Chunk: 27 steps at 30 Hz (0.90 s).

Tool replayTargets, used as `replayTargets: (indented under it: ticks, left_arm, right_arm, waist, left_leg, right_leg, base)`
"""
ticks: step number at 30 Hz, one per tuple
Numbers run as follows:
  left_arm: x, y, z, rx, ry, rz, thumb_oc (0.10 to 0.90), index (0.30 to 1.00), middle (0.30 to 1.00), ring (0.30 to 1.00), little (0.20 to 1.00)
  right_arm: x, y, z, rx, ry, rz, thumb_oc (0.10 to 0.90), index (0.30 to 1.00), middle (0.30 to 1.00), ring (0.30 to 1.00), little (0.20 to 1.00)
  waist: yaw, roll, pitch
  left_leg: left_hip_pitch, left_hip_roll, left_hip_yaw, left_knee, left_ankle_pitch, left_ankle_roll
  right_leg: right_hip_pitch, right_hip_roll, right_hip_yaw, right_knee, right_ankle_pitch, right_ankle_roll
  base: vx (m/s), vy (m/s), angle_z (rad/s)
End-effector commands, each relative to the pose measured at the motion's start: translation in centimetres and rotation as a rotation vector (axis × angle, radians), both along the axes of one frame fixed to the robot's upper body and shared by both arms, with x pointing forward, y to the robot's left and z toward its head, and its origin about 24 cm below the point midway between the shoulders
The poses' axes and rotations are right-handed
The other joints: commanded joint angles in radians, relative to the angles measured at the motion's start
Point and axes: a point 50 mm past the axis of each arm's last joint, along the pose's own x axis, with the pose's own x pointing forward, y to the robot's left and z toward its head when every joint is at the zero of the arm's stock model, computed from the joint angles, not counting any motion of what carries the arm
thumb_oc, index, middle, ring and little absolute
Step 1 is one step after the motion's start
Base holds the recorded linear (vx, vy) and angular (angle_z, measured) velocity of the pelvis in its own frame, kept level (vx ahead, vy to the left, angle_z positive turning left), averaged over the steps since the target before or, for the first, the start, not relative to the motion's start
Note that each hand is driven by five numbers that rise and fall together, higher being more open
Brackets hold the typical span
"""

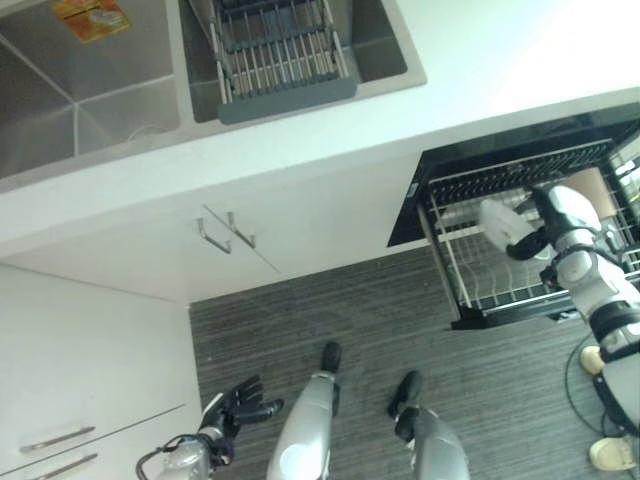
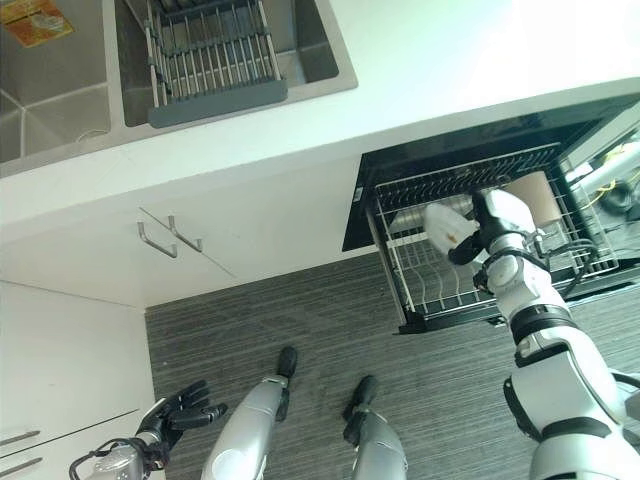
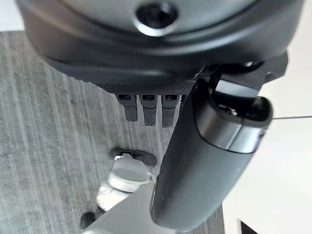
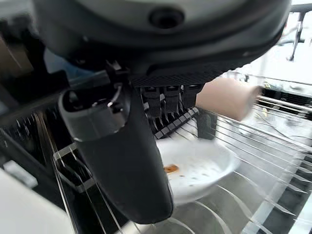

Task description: Place the dishes in the dishwasher.

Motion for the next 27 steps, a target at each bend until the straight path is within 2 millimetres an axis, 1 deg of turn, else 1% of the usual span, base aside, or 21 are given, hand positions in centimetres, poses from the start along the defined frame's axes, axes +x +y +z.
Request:
replayTargets:
  ticks: [1, 2, 4, 6, 8, 10, 12, 14, 15, 16, 17, 18, 19, 20, 21, 23, 24, 26, 27]
  left_arm:
    - [-3.7, 2.5, -0.5, 0.085, 0.112, -0.004, 0.8, 0.9, 0.9, 0.9, 0.9]
    - [-4.1, 2.7, -0.5, 0.092, 0.123, 0.0, 0.8, 0.9, 0.9, 0.9, 0.9]
    - [-4.6, 2.8, -0.6, 0.097, 0.133, 0.004, 0.8, 0.9, 0.9, 0.9, 0.9]
    - [-4.9, 2.8, -0.8, 0.095, 0.142, 0.011, 0.8, 0.9, 0.9, 0.9, 0.9]
    - [-5.4, 2.4, -1.1, 0.085, 0.154, 0.026, 0.8, 0.9, 0.9, 0.9, 0.9]
    - [-6.1, 2.1, -1.5, 0.078, 0.166, 0.035, 0.8, 0.9, 0.9, 0.9, 0.9]
    - [-6.9, 1.8, -1.9, 0.071, 0.178, 0.051, 0.8, 0.9, 0.9, 0.9, 0.9]
    - [-7.6, 1.5, -2.3, 0.066, 0.19, 0.081, 0.8, 0.9, 0.9, 0.9, 0.9]
    - [-7.9, 1.5, -2.4, 0.064, 0.197, 0.092, 0.8, 0.9, 0.9, 0.9, 0.9]
    - [-8.7, 1.2, -2.7, 0.057, 0.212, 0.111, 0.8, 0.9, 0.9, 0.9, 0.9]
    - [-9.0, 1.0, -2.8, 0.051, 0.219, 0.123, 0.8, 0.9, 0.9, 0.9, 0.9]
    - [-9.5, 0.7, -3.2, 0.045, 0.233, 0.138, 0.8, 0.9, 0.9, 0.9, 0.9]
    - [-9.8, 0.5, -3.4, 0.038, 0.241, 0.148, 0.8, 0.9, 0.9, 0.9, 0.9]
    - [-10.1, 0.2, -3.6, 0.026, 0.247, 0.162, 0.8, 0.9, 0.9, 0.9, 0.9]
    - [-10.5, -0.1, -3.9, 0.012, 0.257, 0.195, 0.8, 0.9, 0.9, 0.9, 0.9]
    - [-10.9, -0.2, -4.1, 0.008, 0.273, 0.219, 0.8, 0.9, 0.9, 0.9, 0.9]
    - [-11.7, -0.2, -4.3, 0.022, 0.29, 0.226, 0.8, 0.9, 0.9, 0.9, 0.9]
    - [-12.4, -0.2, -4.4, 0.02, 0.3, 0.255, 0.8, 0.9, 0.9, 0.9, 0.9]
    - [-12.4, -0.2, -4.5, 0.017, 0.305, 0.286, 0.8, 0.9, 0.9, 0.9, 0.9]
  right_arm:
    - [-1.0, -2.3, 2.1, 0.081, -0.065, -0.046, 0.8, 0.9, 0.9, 0.9, 0.9]
    - [-1.3, -2.6, 2.1, 0.102, -0.068, -0.05, 0.8, 0.9, 0.9, 0.9, 0.9]
    - [-1.6, -2.8, 2.1, 0.111, -0.085, -0.045, 0.8, 0.9, 0.9, 0.9, 0.9]
    - [-1.7, -2.7, 2.8, 0.134, -0.132, -0.026, 0.8, 0.9, 0.9, 0.9, 0.9]
    - [-1.6, -2.1, 4.2, 0.248, -0.234, -0.011, 0.8, 0.9, 0.9, 0.9, 0.9]
    - [-1.9, -2.0, 5.0, 0.339, -0.319, -0.015, 0.8, 0.9, 0.9, 0.9, 0.9]
    - [-2.4, -2.1, 4.8, 0.402, -0.352, -0.034, 0.8, 0.9, 0.9, 0.9, 0.9]
    - [-3.2, -2.3, 4.4, 0.425, -0.391, -0.044, 0.8, 0.9, 0.9, 0.9, 0.9]
    - [-3.8, -2.5, 4.4, 0.43, -0.41, -0.048, 0.8, 0.9, 0.9, 0.9, 0.9]
    - [-4.8, -2.9, 4.4, 0.448, -0.464, -0.057, 0.8, 0.9, 0.9, 0.9, 0.9]
    - [-5.3, -3.0, 4.4, 0.476, -0.496, -0.072, 0.8, 0.9, 0.9, 0.9, 0.9]
    - [-6.0, -3.2, 3.9, 0.565, -0.548, -0.1, 0.8, 0.9, 0.9, 0.9, 0.9]
    - [-6.4, -3.3, 3.6, 0.677, -0.603, -0.131, 0.8, 0.9, 0.9, 0.9, 0.9]
    - [-6.8, -3.5, 2.5, 0.776, -0.614, -0.192, 0.8, 0.9, 0.9, 0.9, 0.9]
    - [-7.4, -3.8, 0.1, 0.892, -0.576, -0.277, 0.8, 0.9, 0.9, 0.9, 0.9]
    - [-8.6, -4.2, -2.4, 0.943, -0.545, -0.351, 0.8, 0.9, 0.9, 0.9, 0.9]
    - [-10.2, -4.7, -5.1, 1.049, -0.499, -0.457, 0.8, 0.9, 0.9, 0.9, 0.9]
    - [-12.1, -5.2, -8.3, 1.135, -0.509, -0.638, 0.8, 0.9, 0.9, 0.9, 0.9]
    - [-13.0, -5.3, -10.2, 1.137, -0.504, -0.738, 0.8, 0.9, 0.9, 0.9, 0.9]
  waist:
    - [-0.001, -0.008, -0.086]
    - [-0.005, -0.015, -0.091]
    - [-0.008, -0.022, -0.097]
    - [-0.014, -0.026, -0.104]
    - [-0.03, -0.024, -0.115]
    - [-0.045, -0.022, -0.125]
    - [-0.058, -0.022, -0.138]
    - [-0.074, -0.028, -0.158]
    - [-0.081, -0.028, -0.165]
    - [-0.094, -0.025, -0.175]
    - [-0.102, -0.025, -0.184]
    - [-0.11, -0.023, -0.194]
    - [-0.117, -0.02, -0.199]
    - [-0.124, -0.018, -0.208]
    - [-0.129, -0.017, -0.217]
    - [-0.136, -0.02, -0.226]
    - [-0.147, -0.024, -0.236]
    - [-0.163, -0.025, -0.253]
    - [-0.168, -0.021, -0.259]
  left_leg:
    - [0.055, 0.072, 0.015, -0.014, -0.061, -0.07]
    - [0.061, 0.074, 0.017, -0.014, -0.062, -0.071]
    - [0.07, 0.079, 0.022, -0.014, -0.065, -0.072]
    - [0.08, 0.085, 0.03, -0.014, -0.068, -0.073]
    - [0.096, 0.09, 0.037, -0.014, -0.074, -0.074]
    - [0.11, 0.092, 0.044, -0.014, -0.079, -0.074]
    - [0.119, 0.095, 0.052, -0.014, -0.083, -0.075]
    - [0.123, 0.095, 0.061, -0.014, -0.083, -0.072]
    - [0.13, 0.097, 0.066, -0.014, -0.085, -0.071]
    - [0.155, 0.103, 0.076, -0.014, -0.097, -0.071]
    - [0.155, 0.103, 0.081, -0.014, -0.092, -0.069]
    - [0.171, 0.105, 0.089, -0.014, -0.098, -0.068]
    - [0.184, 0.108, 0.094, -0.014, -0.108, -0.069]
    - [0.184, 0.108, 0.099, -0.014, -0.105, -0.068]
    - [0.194, 0.106, 0.103, -0.014, -0.112, -0.067]
    - [0.211, 0.106, 0.108, -0.014, -0.117, -0.065]
    - [0.236, 0.11, 0.116, -0.014, -0.123, -0.064]
    - [0.265, 0.111, 0.131, -0.014, -0.134, -0.066]
    - [0.28, 0.11, 0.135, -0.014, -0.137, -0.066]
  right_leg:
    - [0.016, -0.057, 0.105, 0.021, -0.024, 0.12]
    - [0.021, -0.055, 0.108, 0.021, -0.023, 0.122]
    - [0.028, -0.053, 0.11, 0.021, -0.023, 0.123]
    - [0.036, -0.052, 0.112, 0.021, -0.024, 0.124]
    - [0.045, -0.049, 0.119, 0.021, -0.028, 0.124]
    - [0.054, -0.048, 0.126, 0.021, -0.032, 0.123]
    - [0.061, -0.048, 0.13, 0.021, -0.036, 0.122]
    - [0.061, -0.051, 0.134, 0.021, -0.033, 0.122]
    - [0.065, -0.051, 0.136, 0.021, -0.035, 0.122]
    - [0.083, -0.049, 0.14, 0.021, -0.044, 0.121]
    - [0.082, -0.05, 0.143, 0.021, -0.04, 0.12]
    - [0.092, -0.05, 0.148, 0.021, -0.044, 0.12]
    - [0.103, -0.049, 0.15, 0.021, -0.051, 0.121]
    - [0.101, -0.052, 0.153, 0.021, -0.047, 0.121]
    - [0.11, -0.053, 0.159, 0.021, -0.052, 0.122]
    - [0.123, -0.056, 0.161, 0.021, -0.055, 0.123]
    - [0.145, -0.055, 0.164, 0.021, -0.058, 0.122]
    - [0.168, -0.052, 0.17, 0.021, -0.066, 0.121]
    - [0.178, -0.05, 0.175, 0.021, -0.069, 0.12]
  base:
    - [0.03, -0.048, -0.09]
    - [0.04, -0.052, -0.1]
    - [0.02, -0.022, -0.08]
    - [0.02, 0.033, -0.11]
    - [0.04, 0.076, -0.02]
    - [0.05, 0.091, -0.07]
    - [0.04, 0.091, -0.17]
    - [0.03, 0.072, -0.05]
    - [0.08, 0.089, -0.05]
    - [0.07, 0.098, -0.11]
    - [0.09, 0.117, -0.13]
    - [0.08, 0.091, -0.18]
    - [0.08, 0.091, -0.23]
    - [0.07, 0.083, -0.27]
    - [0.05, 0.071, -0.34]
    - [0.08, 0.024, -0.25]
    - [0.12, -0.024, -0.07]
    - [0.14, -0.014, -0.06]
    - [0.18, 0.043, -0.19]
